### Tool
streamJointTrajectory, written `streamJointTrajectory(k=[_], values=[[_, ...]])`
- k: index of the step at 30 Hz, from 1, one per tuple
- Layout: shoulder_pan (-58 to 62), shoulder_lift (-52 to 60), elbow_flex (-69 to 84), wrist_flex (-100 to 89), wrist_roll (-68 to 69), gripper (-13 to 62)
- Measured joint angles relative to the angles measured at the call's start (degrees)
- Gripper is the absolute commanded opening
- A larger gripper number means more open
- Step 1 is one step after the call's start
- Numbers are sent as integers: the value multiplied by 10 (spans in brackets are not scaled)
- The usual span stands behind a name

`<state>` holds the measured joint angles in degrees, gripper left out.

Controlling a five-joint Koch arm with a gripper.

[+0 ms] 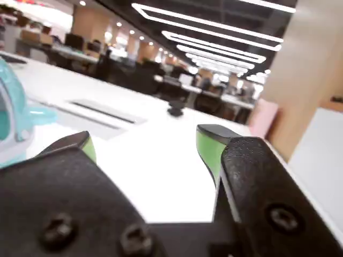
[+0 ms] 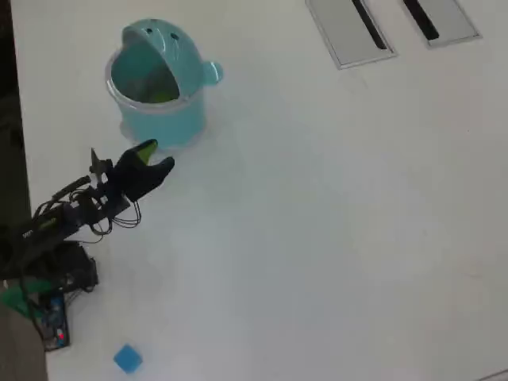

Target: Grasp RGB lego blocks and put them in the bin one by one.

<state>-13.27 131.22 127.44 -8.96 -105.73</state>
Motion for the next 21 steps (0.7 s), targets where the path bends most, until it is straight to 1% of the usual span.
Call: streamJointTrajectory(k=[12, 14, 15, 18, 21], values=[[174, 0, 5, -4, 18, 352], [213, 0, 38, -44, 18, 344], [260, 0, 77, -101, 18, 343], [307, 0, 98, -154, 24, 342], [362, 0, 128, -185, 72, 342]])
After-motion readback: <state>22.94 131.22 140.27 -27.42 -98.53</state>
